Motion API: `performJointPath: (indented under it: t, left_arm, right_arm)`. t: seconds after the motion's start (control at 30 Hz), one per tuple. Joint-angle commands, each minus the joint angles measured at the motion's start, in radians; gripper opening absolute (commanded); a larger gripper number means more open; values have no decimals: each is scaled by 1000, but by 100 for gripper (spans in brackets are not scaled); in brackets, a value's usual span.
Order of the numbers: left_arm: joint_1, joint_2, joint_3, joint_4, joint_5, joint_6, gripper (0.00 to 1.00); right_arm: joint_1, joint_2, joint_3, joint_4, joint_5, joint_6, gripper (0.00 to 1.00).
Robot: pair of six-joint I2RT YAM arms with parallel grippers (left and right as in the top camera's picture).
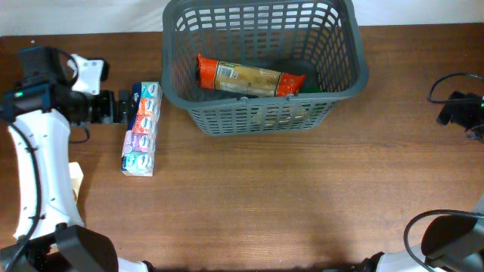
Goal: Pack container
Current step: 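Move the left gripper over the Kleenex tissue multipack, then lower the left gripper and close it around the tissue multipack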
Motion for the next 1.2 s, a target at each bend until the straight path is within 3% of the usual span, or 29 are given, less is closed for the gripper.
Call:
performJointPath:
  t: [0.0,0.77,0.97,1.17]
  left_arm:
    - [-37,50,3,14,-17,76,99]
    - [-61,380,3,22,-21,109,100]
    - [-71,394,3,40,-206,-13,99]
    - [-96,394,3,46,-216,-13,99]
  right_arm:
    - [-2,-12,-3,0,16,12,99]
    - [-2,-12,-3,0,16,12,99]
    - [-2,-12,-3,0,16,12,99]
    - [-2,-12,-3,0,16,12,99]
